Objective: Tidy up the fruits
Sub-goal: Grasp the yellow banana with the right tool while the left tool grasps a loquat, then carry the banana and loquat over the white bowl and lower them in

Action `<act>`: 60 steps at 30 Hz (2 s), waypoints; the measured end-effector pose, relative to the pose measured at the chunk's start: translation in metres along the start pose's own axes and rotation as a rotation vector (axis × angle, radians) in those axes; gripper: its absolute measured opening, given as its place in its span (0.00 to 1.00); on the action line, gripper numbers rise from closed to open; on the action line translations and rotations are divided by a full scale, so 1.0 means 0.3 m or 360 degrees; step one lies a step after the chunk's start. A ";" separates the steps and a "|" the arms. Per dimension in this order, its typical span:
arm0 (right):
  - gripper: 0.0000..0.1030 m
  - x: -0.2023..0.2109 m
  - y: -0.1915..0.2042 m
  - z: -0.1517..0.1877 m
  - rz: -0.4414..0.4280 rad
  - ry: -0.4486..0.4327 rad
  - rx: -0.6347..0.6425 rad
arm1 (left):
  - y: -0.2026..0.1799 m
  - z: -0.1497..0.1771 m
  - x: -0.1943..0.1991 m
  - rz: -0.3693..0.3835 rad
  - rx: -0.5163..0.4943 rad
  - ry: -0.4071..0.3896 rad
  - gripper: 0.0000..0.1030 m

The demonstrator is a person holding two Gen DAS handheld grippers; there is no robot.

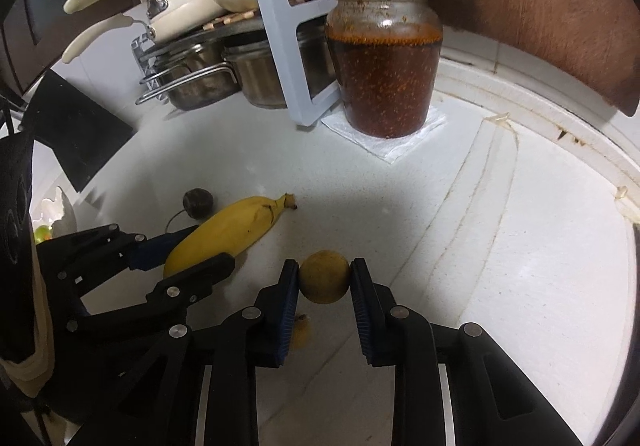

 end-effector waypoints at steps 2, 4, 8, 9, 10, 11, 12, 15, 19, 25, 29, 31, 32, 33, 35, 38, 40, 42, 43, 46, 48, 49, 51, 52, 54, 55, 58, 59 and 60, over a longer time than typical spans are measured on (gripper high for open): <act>0.27 0.014 0.004 -0.001 -0.0001 -0.0009 -0.0002 | 0.003 -0.005 0.022 -0.0011 0.0030 -0.0024 0.26; 0.27 0.031 0.012 -0.004 0.0000 -0.0025 -0.0002 | 0.004 -0.011 0.043 -0.0027 0.0049 -0.0050 0.26; 0.27 0.065 0.030 -0.016 -0.0008 -0.0057 0.0007 | 0.011 -0.024 0.097 -0.0051 0.0102 -0.0110 0.26; 0.27 0.075 0.037 -0.020 -0.0013 -0.0066 0.0010 | 0.014 -0.028 0.114 -0.0063 0.0114 -0.0128 0.26; 0.27 0.089 0.046 -0.025 -0.0020 -0.0082 0.0014 | 0.018 -0.034 0.133 -0.0073 0.0125 -0.0150 0.26; 0.27 0.101 0.054 -0.029 -0.0027 -0.0093 0.0017 | 0.020 -0.039 0.150 -0.0083 0.0136 -0.0169 0.26; 0.27 0.111 0.062 -0.034 -0.0034 -0.0104 0.0022 | 0.023 -0.042 0.169 -0.0096 0.0151 -0.0191 0.26; 0.27 0.150 0.094 -0.053 -0.0058 -0.0146 0.0040 | 0.035 -0.058 0.230 -0.0124 0.0192 -0.0253 0.26; 0.27 0.199 0.138 -0.071 -0.0114 -0.0194 0.0054 | 0.054 -0.075 0.322 -0.0171 0.0235 -0.0337 0.26; 0.27 0.272 0.228 -0.106 -0.0196 -0.0280 0.0121 | 0.089 -0.080 0.457 -0.0278 0.0278 -0.0435 0.26; 0.27 0.305 0.299 -0.127 -0.0270 -0.0325 0.0164 | 0.121 -0.074 0.535 -0.0352 0.0311 -0.0482 0.26; 0.27 0.322 0.345 -0.138 -0.0317 -0.0348 0.0189 | 0.146 -0.067 0.580 -0.0397 0.0327 -0.0506 0.26; 0.27 0.326 0.364 -0.141 -0.0335 -0.0357 0.0200 | 0.159 -0.063 0.601 -0.0422 0.0331 -0.0514 0.26; 0.27 0.330 0.385 -0.144 -0.0355 -0.0364 0.0212 | 0.169 -0.059 0.618 -0.0444 0.0333 -0.0520 0.26; 0.27 0.338 0.435 -0.150 -0.0404 -0.0378 0.0241 | 0.199 -0.046 0.661 -0.0498 0.0340 -0.0528 0.26; 0.27 0.339 0.512 -0.153 -0.0470 -0.0389 0.0283 | 0.243 -0.021 0.716 -0.0571 0.0363 -0.0531 0.26; 0.27 0.334 0.560 -0.152 -0.0514 -0.0383 0.0304 | 0.272 -0.003 0.750 -0.0621 0.0372 -0.0532 0.26; 0.27 0.323 0.617 -0.147 -0.0567 -0.0372 0.0327 | 0.303 0.015 0.780 -0.0673 0.0376 -0.0528 0.26; 0.27 0.321 0.634 -0.143 -0.0582 -0.0368 0.0335 | 0.319 0.028 0.796 -0.0702 0.0380 -0.0527 0.26; 0.27 0.307 0.714 -0.130 -0.0649 -0.0345 0.0371 | 0.369 0.062 0.836 -0.0766 0.0395 -0.0522 0.26; 0.27 0.295 0.757 -0.123 -0.0685 -0.0329 0.0393 | 0.399 0.080 0.858 -0.0799 0.0401 -0.0520 0.26; 0.27 0.286 0.786 -0.119 -0.0709 -0.0322 0.0405 | 0.417 0.091 0.867 -0.0816 0.0405 -0.0515 0.26; 0.27 0.269 0.825 -0.113 -0.0738 -0.0303 0.0423 | 0.449 0.108 0.879 -0.0836 0.0417 -0.0505 0.26; 0.27 0.260 0.847 -0.111 -0.0756 -0.0289 0.0429 | 0.465 0.116 0.886 -0.0846 0.0425 -0.0500 0.26; 0.27 0.248 0.880 -0.103 -0.0785 -0.0266 0.0443 | 0.486 0.130 0.896 -0.0857 0.0432 -0.0484 0.26; 0.27 0.241 0.901 -0.099 -0.0802 -0.0258 0.0454 | 0.497 0.138 0.903 -0.0861 0.0432 -0.0473 0.26; 0.27 0.224 0.942 -0.085 -0.0833 -0.0237 0.0495 | 0.520 0.152 0.906 -0.0857 0.0448 -0.0435 0.26; 0.27 0.218 0.952 -0.081 -0.0839 -0.0229 0.0500 | 0.527 0.161 0.906 -0.0854 0.0454 -0.0419 0.26; 0.27 0.209 0.960 -0.077 -0.0846 -0.0219 0.0504 | 0.531 0.167 0.904 -0.0854 0.0456 -0.0401 0.26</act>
Point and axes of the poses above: each gripper's, at about its wrist camera, not at the fingertips, and x roughly against the way its jaws point, y to its left, z to its underside, the point moved 3 cm from there along -x, roughly the way its jaws point, and after that the axes turned 15 degrees about -y, right-handed, at the moved point
